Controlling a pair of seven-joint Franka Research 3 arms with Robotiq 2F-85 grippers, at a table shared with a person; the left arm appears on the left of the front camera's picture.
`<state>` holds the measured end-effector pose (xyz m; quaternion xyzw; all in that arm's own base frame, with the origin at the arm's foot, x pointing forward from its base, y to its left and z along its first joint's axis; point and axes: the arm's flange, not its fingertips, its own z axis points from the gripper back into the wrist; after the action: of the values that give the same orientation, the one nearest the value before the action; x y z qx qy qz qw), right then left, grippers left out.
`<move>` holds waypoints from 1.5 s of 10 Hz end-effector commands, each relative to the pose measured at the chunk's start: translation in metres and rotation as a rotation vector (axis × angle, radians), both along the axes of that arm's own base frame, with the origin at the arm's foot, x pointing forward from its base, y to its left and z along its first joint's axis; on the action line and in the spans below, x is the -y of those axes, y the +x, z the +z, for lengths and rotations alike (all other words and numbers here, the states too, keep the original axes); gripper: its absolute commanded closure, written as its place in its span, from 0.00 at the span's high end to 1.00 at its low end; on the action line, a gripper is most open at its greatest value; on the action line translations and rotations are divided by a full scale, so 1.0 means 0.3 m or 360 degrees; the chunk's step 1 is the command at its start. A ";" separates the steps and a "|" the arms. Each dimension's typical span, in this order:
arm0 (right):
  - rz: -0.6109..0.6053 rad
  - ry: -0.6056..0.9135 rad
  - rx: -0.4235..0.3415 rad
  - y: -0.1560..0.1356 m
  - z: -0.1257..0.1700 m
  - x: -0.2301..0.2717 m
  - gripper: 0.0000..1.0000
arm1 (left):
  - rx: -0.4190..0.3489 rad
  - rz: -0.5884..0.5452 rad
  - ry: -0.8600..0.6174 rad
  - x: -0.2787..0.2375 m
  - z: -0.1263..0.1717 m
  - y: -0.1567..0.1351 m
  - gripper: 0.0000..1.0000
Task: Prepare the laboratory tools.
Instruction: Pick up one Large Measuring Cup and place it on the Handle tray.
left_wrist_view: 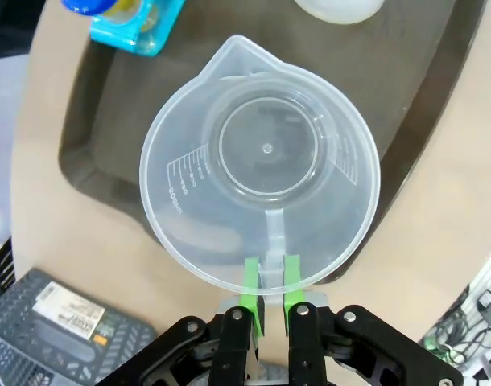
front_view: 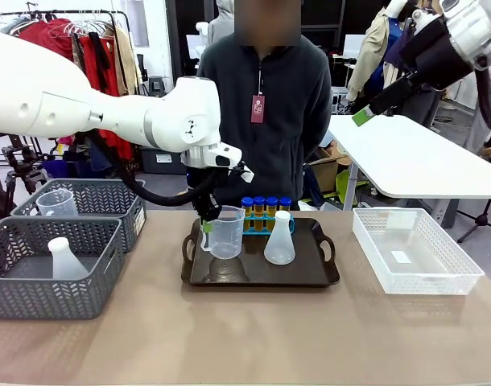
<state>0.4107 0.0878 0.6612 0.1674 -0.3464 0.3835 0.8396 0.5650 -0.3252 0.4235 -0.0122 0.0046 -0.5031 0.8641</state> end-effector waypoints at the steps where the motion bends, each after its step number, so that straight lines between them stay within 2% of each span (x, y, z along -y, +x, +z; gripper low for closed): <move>1: 0.0018 0.0038 0.0004 0.001 -0.003 0.001 1.00 | -0.0004 -0.0080 -0.0061 -0.018 -0.026 -0.030 0.00; 4: 0.0018 0.0038 0.0004 0.001 -0.003 0.001 1.00 | -0.0012 -0.0122 -0.0075 -0.008 -0.051 -0.045 0.00; 5: 0.0018 0.0038 0.0004 0.001 -0.003 0.001 1.00 | -0.0023 -0.0129 -0.0072 -0.008 -0.055 -0.046 0.03; 6: 0.0018 0.0038 0.0004 0.001 -0.003 0.001 1.00 | -0.0031 -0.0135 -0.0081 -0.002 -0.055 -0.046 0.19; 10: 0.0018 0.0038 0.0004 0.001 -0.003 0.001 1.00 | -0.0028 -0.0152 -0.0062 -0.004 -0.044 -0.052 0.98; 15: 0.0018 0.0038 0.0004 0.001 -0.003 0.001 1.00 | 0.0061 -0.0168 -0.0084 -0.033 0.074 -0.098 1.00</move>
<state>0.4107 0.0878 0.6612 0.1674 -0.3463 0.3835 0.8396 0.5487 -0.3277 0.4437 -0.0150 -0.0190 -0.5384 0.8423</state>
